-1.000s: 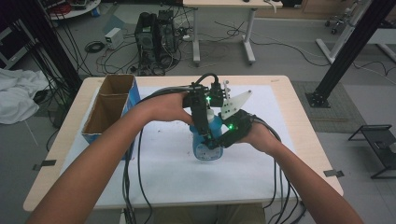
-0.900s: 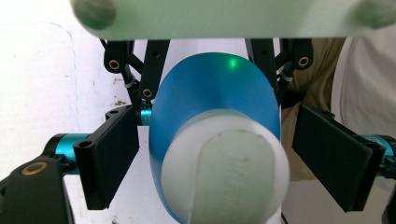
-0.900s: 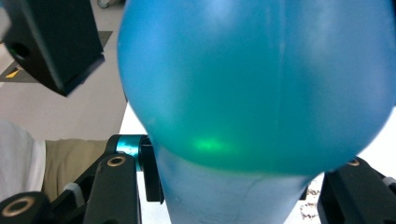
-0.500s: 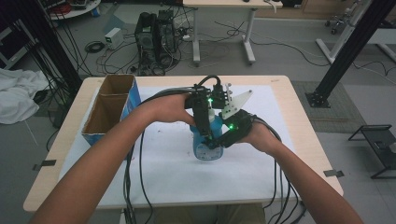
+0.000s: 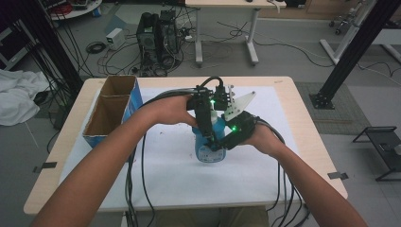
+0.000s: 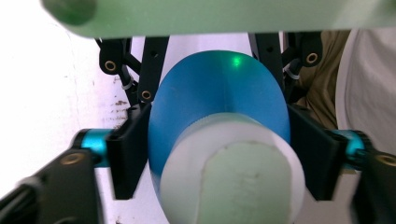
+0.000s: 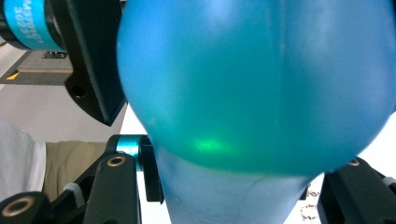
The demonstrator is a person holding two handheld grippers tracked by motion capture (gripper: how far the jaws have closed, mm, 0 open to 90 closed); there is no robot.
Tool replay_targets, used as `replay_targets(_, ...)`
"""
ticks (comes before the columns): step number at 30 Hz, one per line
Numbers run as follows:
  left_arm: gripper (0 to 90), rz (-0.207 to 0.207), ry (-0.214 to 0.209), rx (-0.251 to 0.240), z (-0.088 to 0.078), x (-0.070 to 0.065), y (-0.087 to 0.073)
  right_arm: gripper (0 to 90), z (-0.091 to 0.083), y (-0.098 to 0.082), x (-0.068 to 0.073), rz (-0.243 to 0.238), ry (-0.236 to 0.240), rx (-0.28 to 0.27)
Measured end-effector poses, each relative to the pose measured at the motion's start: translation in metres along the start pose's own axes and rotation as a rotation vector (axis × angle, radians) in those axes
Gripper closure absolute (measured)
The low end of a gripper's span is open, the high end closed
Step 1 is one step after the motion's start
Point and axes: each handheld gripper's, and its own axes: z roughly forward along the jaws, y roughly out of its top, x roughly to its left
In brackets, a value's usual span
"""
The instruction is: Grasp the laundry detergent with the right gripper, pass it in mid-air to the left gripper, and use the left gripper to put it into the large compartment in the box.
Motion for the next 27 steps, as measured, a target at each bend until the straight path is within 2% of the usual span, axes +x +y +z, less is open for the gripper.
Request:
replay_targets(4,30.4,0.0,0.0,-0.005,0.0005,-0.0007,-0.0006,44.8,0.0001,0.0002,0.0009,0.014,0.003,-0.003)
replay_targets(10,34.2,0.005,-0.003,-0.007,-0.0003,-0.0011,-0.0007,44.8,-0.0003,-0.0001,0.0002,0.002,0.002,0.0)
replay_targets(27,37.5,0.014,0.022,0.012,0.0012,-0.0024,-0.0001,44.9,0.0021,-0.0001,0.0008,0.008,0.006,0.002)
